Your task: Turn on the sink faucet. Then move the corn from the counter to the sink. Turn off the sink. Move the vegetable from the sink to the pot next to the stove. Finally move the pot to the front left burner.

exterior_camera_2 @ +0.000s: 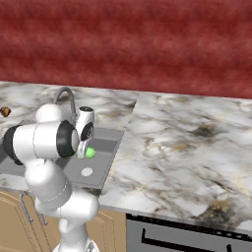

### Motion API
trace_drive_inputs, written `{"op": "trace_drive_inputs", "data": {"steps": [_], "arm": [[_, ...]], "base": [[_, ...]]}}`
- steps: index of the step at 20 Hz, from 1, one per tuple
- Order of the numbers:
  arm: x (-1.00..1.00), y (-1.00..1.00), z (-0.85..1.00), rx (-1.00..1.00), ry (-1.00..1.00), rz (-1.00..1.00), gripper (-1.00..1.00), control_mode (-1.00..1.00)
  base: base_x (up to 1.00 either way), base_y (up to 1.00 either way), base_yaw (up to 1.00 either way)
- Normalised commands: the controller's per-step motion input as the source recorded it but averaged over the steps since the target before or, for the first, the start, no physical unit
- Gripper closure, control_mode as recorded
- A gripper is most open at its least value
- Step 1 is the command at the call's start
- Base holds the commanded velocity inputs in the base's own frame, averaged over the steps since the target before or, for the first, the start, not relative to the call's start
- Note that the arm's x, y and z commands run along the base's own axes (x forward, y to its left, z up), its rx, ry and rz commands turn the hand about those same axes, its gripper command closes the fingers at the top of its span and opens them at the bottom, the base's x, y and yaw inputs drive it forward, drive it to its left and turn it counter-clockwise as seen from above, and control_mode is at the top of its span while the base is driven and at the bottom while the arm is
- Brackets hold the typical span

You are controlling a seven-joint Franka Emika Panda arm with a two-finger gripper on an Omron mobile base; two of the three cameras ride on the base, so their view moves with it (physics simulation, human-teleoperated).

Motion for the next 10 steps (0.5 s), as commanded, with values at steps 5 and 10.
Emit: {"op": "trace_drive_inputs", "data": {"steps": [5,10], "arm": [[-0.44,-0.26,1.0,0.0,0.0,-0.01,1.0,-1.0],[-0.42,-0.24,0.93,0.0,0.0,-0.01,1.0,-1.0]], "base": [[0.0,0.0,0.0],[0.0,0.0,0.0]]}}
